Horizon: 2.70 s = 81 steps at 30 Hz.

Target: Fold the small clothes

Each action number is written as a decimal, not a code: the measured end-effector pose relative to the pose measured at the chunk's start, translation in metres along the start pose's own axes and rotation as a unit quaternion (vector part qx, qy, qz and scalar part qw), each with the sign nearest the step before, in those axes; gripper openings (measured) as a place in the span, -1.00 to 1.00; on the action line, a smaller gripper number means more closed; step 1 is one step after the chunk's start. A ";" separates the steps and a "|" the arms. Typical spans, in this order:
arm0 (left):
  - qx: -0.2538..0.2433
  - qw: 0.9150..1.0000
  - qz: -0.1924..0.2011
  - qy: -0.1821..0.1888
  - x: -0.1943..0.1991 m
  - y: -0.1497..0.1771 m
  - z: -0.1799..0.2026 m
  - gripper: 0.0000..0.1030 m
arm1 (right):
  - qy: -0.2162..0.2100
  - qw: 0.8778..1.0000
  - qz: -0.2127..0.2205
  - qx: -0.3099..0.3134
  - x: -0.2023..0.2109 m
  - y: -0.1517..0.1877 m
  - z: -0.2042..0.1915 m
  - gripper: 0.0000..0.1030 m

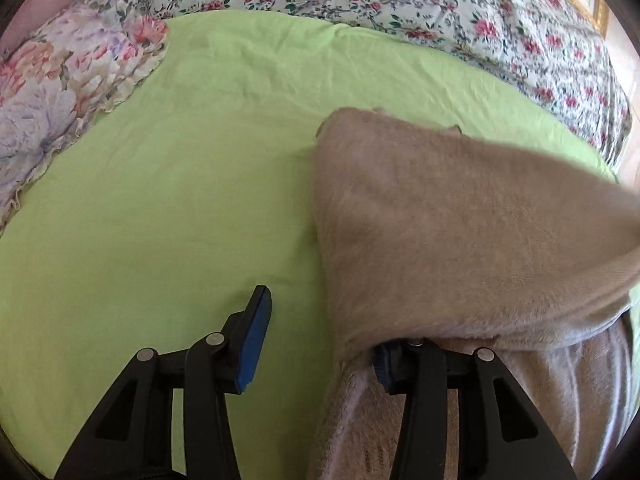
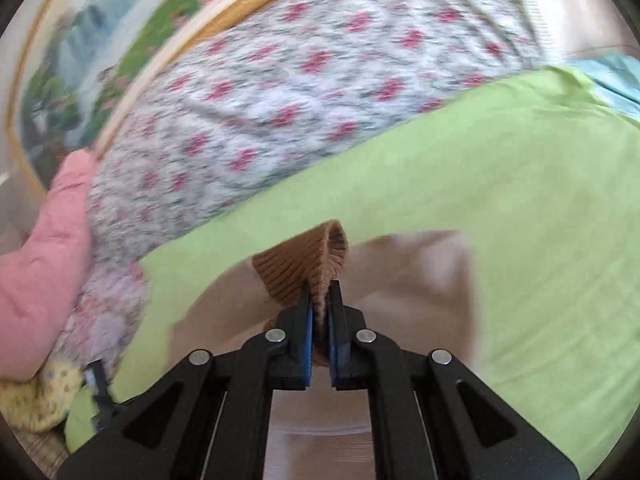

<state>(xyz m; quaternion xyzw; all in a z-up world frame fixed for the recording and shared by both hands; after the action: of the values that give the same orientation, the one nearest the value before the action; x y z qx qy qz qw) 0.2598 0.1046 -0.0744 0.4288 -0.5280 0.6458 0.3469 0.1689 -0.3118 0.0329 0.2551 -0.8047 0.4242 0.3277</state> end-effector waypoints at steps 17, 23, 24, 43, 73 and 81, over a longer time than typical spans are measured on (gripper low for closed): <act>0.056 0.998 0.001 0.011 0.007 0.010 -0.019 -0.19 | 0.033 0.997 -0.075 0.004 -0.050 0.045 0.036 -0.87; 0.041 0.998 -0.018 0.037 0.006 0.012 -0.021 -0.15 | 0.037 0.995 -0.090 0.002 -0.057 0.047 0.039 -0.80; 0.027 0.998 -0.021 0.048 0.009 0.013 -0.021 -0.15 | 0.039 0.995 -0.091 -0.002 -0.054 0.047 0.040 -0.69; 0.013 0.961 -0.119 0.247 -0.041 -0.090 -0.009 0.37 | 0.000 0.994 -0.086 0.071 -0.052 0.054 -0.019 -0.15; -0.017 0.997 0.012 0.075 0.014 -0.054 -0.024 -0.55 | 0.025 0.996 -0.074 0.048 -0.038 0.061 0.004 -0.16; -0.014 0.993 -0.017 0.117 0.052 0.022 -0.013 -0.43 | 0.022 0.996 -0.075 0.050 -0.011 0.083 0.001 -0.16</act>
<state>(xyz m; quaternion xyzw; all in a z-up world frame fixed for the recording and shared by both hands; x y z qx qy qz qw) 0.2174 0.1125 -0.0354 0.3541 -0.4857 0.6779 0.4231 0.1187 -0.2693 -0.0187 0.3214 -0.7536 0.4437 0.3632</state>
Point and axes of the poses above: each gripper's, at about its wrist camera, not at the fingertips, and x roughly against the way its jaws point, z to its right, y to its underside, the point moved 6 cm from there along -x, roughly the way its jaws point, and after that the axes turned 12 degrees about -z, right-handed, at the moved point
